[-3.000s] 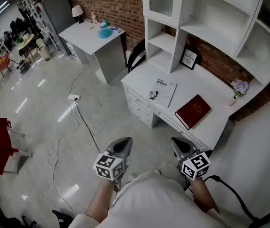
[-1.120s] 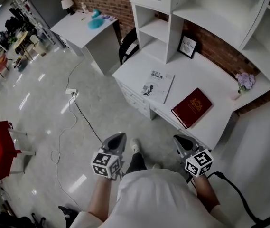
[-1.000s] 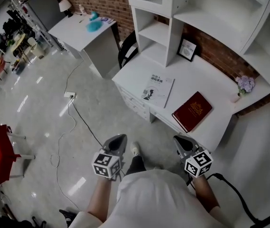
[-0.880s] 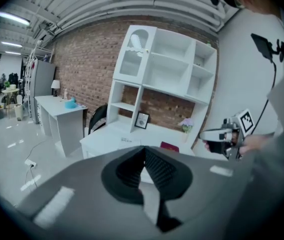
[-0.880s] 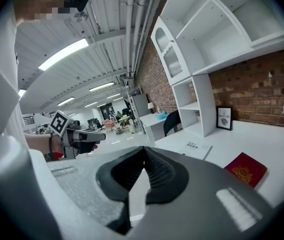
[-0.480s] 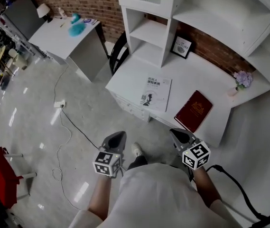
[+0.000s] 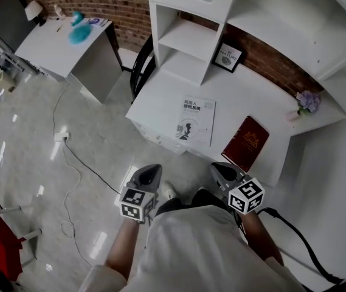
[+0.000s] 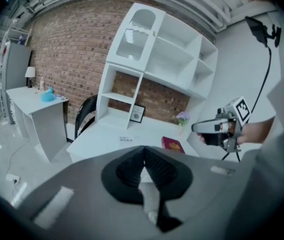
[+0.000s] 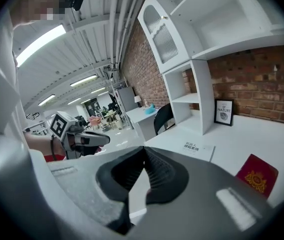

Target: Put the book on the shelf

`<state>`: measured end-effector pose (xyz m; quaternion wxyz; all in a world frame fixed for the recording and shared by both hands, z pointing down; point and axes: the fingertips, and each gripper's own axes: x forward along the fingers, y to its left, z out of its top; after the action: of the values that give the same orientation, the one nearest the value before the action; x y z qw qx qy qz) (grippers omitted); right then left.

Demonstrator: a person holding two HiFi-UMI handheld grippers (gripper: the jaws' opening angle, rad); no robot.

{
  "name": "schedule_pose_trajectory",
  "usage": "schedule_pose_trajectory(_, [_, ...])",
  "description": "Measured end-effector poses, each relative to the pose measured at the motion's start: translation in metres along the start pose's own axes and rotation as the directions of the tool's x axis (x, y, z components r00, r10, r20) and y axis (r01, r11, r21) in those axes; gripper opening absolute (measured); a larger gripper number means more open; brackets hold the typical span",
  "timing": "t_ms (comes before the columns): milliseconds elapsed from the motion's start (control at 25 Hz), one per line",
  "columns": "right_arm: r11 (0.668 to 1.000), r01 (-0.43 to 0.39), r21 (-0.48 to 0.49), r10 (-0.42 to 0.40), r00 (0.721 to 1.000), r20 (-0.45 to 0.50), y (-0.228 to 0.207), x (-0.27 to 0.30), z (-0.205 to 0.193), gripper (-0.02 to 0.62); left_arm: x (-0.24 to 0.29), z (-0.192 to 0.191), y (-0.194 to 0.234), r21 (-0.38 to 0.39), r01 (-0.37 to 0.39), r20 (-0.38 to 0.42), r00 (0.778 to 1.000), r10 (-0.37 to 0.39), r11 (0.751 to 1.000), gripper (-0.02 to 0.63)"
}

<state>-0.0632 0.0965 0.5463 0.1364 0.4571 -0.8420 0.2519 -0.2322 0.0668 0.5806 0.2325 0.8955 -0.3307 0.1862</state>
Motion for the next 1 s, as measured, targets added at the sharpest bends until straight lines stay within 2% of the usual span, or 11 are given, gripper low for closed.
schedule_pose_trajectory(240, [1.0, -0.024, -0.001, 0.024, 0.998, -0.055, -0.029, 0.021, -0.004, 0.002, 0.034, -0.012, 0.016, -0.088, -0.01, -0.025, 1.0, 0.008, 0.996, 0.008])
schedule_pose_trajectory(440, [0.998, -0.069, 0.017, 0.07, 0.993, -0.095, -0.07, 0.045, -0.006, 0.002, 0.066, -0.009, 0.023, -0.102, -0.056, -0.034, 0.998, 0.053, 0.993, 0.008])
schedule_pose_trajectory(680, [0.992, -0.129, -0.013, 0.125, 0.981, -0.147, -0.125, 0.078, 0.001, 0.002, 0.103, -0.007, 0.027, -0.135, -0.097, -0.035, 0.995, 0.093, 0.986, 0.008])
schedule_pose_trajectory(840, [0.987, -0.159, -0.024, 0.152, 0.969, -0.195, -0.166, 0.102, -0.003, 0.003, 0.129, -0.007, 0.032, -0.162, -0.127, -0.066, 0.991, 0.117, 0.979, 0.008])
schedule_pose_trajectory(1000, [0.979, -0.2, -0.043, 0.181, 0.944, -0.275, -0.206, 0.129, -0.019, 0.028, 0.141, -0.016, 0.036, -0.181, -0.17, -0.121, 0.981, 0.149, 0.969, 0.008])
